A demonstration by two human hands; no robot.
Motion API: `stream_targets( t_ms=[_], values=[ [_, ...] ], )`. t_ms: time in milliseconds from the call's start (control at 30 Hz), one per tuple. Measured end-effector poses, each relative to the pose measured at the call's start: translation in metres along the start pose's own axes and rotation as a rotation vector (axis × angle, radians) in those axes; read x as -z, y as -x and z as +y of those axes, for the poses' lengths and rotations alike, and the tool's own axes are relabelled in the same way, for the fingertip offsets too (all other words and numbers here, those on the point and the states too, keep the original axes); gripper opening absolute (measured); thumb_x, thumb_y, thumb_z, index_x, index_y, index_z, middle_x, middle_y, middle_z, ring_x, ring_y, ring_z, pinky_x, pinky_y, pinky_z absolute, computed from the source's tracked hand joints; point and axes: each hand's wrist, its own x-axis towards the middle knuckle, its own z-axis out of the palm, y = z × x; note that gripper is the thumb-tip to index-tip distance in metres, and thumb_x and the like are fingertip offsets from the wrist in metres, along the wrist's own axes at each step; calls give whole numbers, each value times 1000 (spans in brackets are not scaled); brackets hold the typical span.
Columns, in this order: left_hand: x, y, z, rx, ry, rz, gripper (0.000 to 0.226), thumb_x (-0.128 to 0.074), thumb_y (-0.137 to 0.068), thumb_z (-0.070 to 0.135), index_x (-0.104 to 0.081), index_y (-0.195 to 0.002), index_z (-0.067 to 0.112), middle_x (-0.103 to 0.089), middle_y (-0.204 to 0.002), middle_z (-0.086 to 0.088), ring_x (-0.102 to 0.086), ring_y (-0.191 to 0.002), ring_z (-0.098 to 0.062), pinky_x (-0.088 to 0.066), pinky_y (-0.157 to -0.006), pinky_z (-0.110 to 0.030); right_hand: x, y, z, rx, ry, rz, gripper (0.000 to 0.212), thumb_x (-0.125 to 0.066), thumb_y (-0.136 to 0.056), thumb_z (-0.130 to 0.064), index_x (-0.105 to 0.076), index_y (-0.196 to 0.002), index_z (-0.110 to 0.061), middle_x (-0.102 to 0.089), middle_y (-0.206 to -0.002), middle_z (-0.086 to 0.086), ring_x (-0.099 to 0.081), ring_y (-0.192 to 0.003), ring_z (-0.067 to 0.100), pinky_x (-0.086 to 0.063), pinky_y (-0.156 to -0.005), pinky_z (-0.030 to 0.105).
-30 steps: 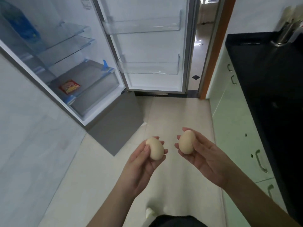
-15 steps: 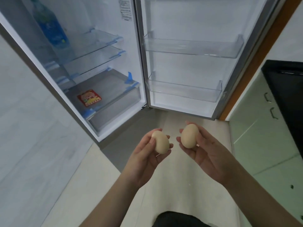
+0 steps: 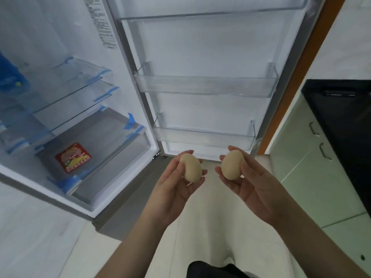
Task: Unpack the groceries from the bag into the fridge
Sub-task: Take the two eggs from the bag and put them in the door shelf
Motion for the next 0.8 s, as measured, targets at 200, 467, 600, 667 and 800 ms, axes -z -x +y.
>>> stream_targets(
  t_ms=[200,467,600,667,800],
  values=[
    [-35,-72,7,-27,-47,50,31,-53,-90,24,-67,-116,17,-68,-111,-15,-69,-92,-28,-58,-76,-32,17,-50,-60,42,-12,-42,69,-91,-56,-31,-66,-119,-17,-64,-121,15,-63,-109,39,-55,-84,38],
    [-46,-130,22,-83,-81,-39,51,-81,-77,35,-65,-122,16,-65,-117,-17,-67,-100,-30,-57,-82,-34,28,-95,-110,80,41,-29,71,-93,-50,-36,-68,-114,-22,-65,-119,11,-64,-108,38,-57,-82,36],
    [-55,-156,39,-139,-132,-106,49,-80,-78,38,-65,-121,19,-66,-115,-14,-68,-99,-29,-57,-82,-33,26,-103,-128,116,137,-3,78,-93,-48,-39,-66,-118,-20,-64,-121,12,-64,-107,38,-57,-81,36],
    [-61,-167,50,-169,-184,-155,45,-77,-81,39,-65,-120,20,-66,-114,-12,-68,-99,-28,-56,-82,-33,21,-105,-135,142,244,19,77,-91,-48,-45,-66,-117,-22,-64,-121,11,-65,-106,36,-57,-81,34],
    [-67,-186,77,-251,-371,-224,39,-72,-84,37,-65,-120,23,-68,-112,-10,-68,-99,-30,-55,-84,-35,8,-107,-152,262,418,11,65,-85,-57,-52,-67,-116,-28,-66,-120,6,-65,-108,32,-55,-84,30]
  ],
)
